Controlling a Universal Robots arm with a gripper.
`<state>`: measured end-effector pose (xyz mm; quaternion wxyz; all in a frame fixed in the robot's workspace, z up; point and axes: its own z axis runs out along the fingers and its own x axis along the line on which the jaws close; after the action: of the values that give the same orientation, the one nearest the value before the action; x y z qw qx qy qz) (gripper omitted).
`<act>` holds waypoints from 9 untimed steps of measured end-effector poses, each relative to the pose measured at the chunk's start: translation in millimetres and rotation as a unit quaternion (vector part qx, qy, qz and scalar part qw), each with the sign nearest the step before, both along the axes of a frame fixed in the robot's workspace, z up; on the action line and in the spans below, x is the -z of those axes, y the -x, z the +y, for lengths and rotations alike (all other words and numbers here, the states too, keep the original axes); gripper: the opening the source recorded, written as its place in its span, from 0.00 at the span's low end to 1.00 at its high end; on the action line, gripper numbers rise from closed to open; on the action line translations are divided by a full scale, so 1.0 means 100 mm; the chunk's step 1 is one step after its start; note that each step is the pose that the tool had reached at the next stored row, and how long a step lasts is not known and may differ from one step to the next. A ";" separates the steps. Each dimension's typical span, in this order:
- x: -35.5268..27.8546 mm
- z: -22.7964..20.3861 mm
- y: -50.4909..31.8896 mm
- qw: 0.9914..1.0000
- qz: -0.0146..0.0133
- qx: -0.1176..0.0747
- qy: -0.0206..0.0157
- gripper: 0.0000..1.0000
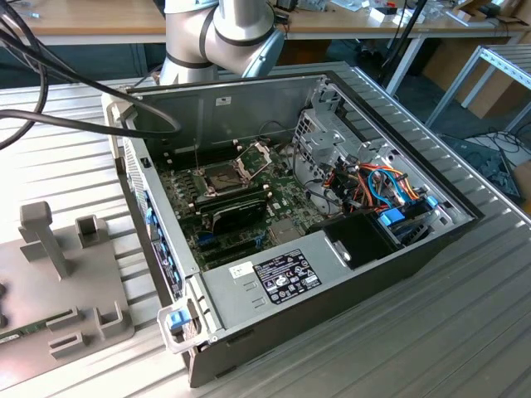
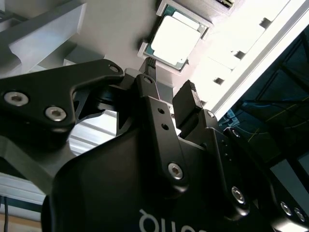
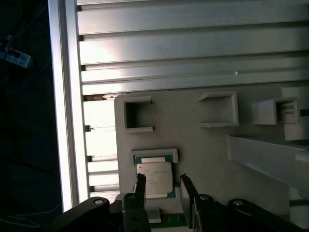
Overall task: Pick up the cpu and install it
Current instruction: 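Pick up the cpu and move it towards the insertion slot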
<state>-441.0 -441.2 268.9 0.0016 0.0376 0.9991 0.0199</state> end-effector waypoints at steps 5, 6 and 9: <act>0.017 0.000 0.000 1.000 0.000 0.000 0.000 0.42; 0.020 0.000 0.000 1.000 0.000 0.000 0.000 0.42; 0.031 0.000 0.000 1.000 0.000 0.000 0.000 0.42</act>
<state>-441.0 -441.2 265.8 0.0015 0.0376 0.9991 0.0198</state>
